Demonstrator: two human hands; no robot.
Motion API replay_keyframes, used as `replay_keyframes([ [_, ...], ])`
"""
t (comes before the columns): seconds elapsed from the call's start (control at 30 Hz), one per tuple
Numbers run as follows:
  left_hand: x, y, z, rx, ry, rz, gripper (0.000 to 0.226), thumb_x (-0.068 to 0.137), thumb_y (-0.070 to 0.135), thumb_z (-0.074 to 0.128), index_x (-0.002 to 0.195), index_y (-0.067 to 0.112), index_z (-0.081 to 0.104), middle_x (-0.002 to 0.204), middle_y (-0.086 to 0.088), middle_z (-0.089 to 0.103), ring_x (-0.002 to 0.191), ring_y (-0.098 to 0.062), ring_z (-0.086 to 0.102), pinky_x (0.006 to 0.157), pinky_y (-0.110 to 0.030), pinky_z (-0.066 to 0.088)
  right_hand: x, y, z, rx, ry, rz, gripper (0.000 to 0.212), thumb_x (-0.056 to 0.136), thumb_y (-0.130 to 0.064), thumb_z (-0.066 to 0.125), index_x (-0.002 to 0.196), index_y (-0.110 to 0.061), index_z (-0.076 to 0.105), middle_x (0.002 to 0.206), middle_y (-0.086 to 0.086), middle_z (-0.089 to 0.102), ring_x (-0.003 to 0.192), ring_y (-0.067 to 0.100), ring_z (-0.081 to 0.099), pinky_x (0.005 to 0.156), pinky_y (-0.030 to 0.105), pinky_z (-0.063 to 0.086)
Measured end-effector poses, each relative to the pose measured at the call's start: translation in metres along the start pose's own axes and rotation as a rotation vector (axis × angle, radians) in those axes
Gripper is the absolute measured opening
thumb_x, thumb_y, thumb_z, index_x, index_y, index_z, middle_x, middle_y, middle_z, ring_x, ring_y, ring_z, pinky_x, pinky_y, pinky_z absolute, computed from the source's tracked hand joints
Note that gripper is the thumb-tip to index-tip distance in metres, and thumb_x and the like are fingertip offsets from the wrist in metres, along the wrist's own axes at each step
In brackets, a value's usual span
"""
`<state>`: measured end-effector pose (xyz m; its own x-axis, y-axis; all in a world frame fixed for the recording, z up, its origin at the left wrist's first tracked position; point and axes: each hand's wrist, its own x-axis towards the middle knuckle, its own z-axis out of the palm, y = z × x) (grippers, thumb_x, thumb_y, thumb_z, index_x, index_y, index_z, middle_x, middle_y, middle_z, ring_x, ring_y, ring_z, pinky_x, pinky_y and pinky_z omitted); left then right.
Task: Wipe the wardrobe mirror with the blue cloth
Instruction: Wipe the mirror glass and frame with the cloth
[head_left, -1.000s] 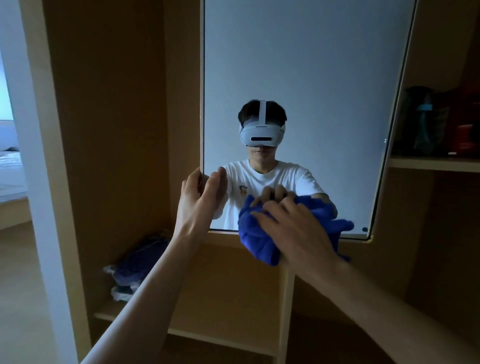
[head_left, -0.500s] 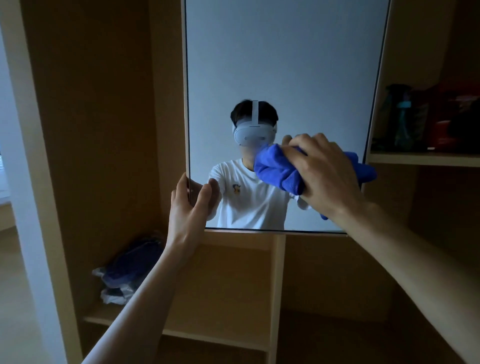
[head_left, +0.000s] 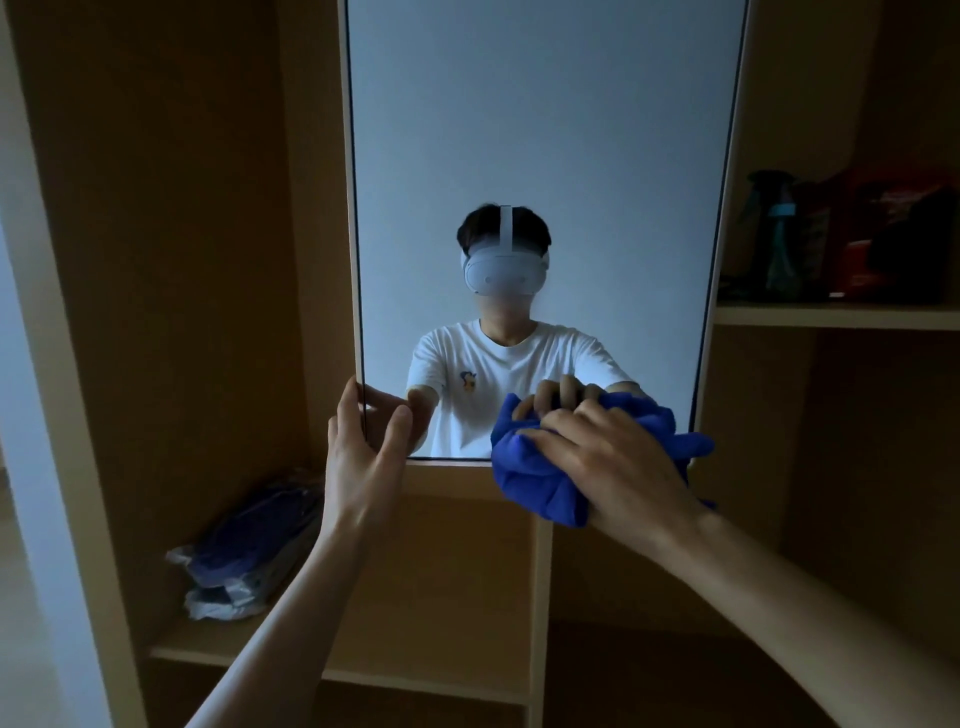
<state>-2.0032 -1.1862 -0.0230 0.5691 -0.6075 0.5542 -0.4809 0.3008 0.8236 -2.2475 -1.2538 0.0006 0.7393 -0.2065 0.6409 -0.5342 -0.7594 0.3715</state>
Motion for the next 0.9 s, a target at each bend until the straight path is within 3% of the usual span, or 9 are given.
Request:
replay_keyframes([
  [0.1, 0.002, 0.002, 0.000, 0.000, 0.005, -0.014, 0.075, 0.101, 0.048, 0.057, 0.163, 0.022, 0.023, 0.161, -0.007, 0.037, 0.145, -0.026, 0.040, 0.113, -0.038, 0.035, 0.007, 0.012, -0.014, -0.051, 0.020, 0.024, 0.040, 0.089, -0.015, 0.062, 0.128, -0.023, 0.057, 0.113, -0.002, 0.057, 0.098, 0.024, 0.051, 0.081, 0.042, 0.045],
  [0.2, 0.000, 0.007, 0.003, 0.003, -0.010, -0.028, 0.076, 0.103, 0.043, 0.056, 0.165, 0.022, 0.017, 0.164, -0.008, 0.031, 0.147, -0.027, 0.037, 0.110, -0.035, 0.032, 0.019, 0.033, -0.040, -0.113, 0.120, 0.118, 0.049, 0.085, -0.011, 0.068, 0.131, -0.020, 0.055, 0.116, 0.002, 0.059, 0.098, 0.027, 0.054, 0.082, 0.046, 0.047],
  [0.4, -0.003, 0.010, 0.008, 0.018, 0.001, -0.044, 0.078, 0.103, 0.041, 0.055, 0.165, 0.023, 0.012, 0.163, -0.009, 0.028, 0.148, -0.028, 0.034, 0.111, -0.037, 0.032, 0.033, 0.066, -0.068, -0.195, 0.240, 0.187, 0.038, 0.081, -0.006, 0.071, 0.117, -0.013, 0.062, 0.107, 0.003, 0.060, 0.088, 0.028, 0.051, 0.072, 0.045, 0.045],
  [0.63, -0.003, 0.007, 0.011, 0.024, 0.021, -0.045, 0.077, 0.103, 0.040, 0.056, 0.165, 0.023, 0.014, 0.162, -0.010, 0.029, 0.147, -0.028, 0.035, 0.106, -0.033, 0.032, -0.019, 0.039, -0.028, -0.023, 0.101, 0.170, 0.043, 0.088, -0.018, 0.061, 0.131, -0.020, 0.056, 0.116, -0.002, 0.059, 0.098, 0.022, 0.052, 0.086, 0.042, 0.046],
  [0.77, -0.004, 0.008, 0.010, 0.028, 0.010, -0.049, 0.078, 0.103, 0.040, 0.056, 0.165, 0.025, 0.012, 0.164, -0.008, 0.027, 0.147, -0.028, 0.035, 0.110, -0.038, 0.034, -0.044, 0.027, -0.008, 0.055, 0.002, 0.150, 0.038, 0.093, -0.030, 0.038, 0.123, -0.024, 0.061, 0.109, -0.006, 0.059, 0.090, 0.017, 0.050, 0.078, 0.042, 0.047],
  [0.9, -0.005, 0.010, 0.008, 0.053, 0.000, -0.043, 0.078, 0.103, 0.039, 0.057, 0.165, 0.024, 0.012, 0.163, -0.010, 0.028, 0.146, -0.029, 0.038, 0.111, -0.042, 0.036, -0.035, 0.033, -0.019, 0.011, -0.032, 0.119, 0.038, 0.092, -0.028, 0.043, 0.125, -0.022, 0.060, 0.109, -0.002, 0.059, 0.091, 0.020, 0.051, 0.077, 0.041, 0.046],
])
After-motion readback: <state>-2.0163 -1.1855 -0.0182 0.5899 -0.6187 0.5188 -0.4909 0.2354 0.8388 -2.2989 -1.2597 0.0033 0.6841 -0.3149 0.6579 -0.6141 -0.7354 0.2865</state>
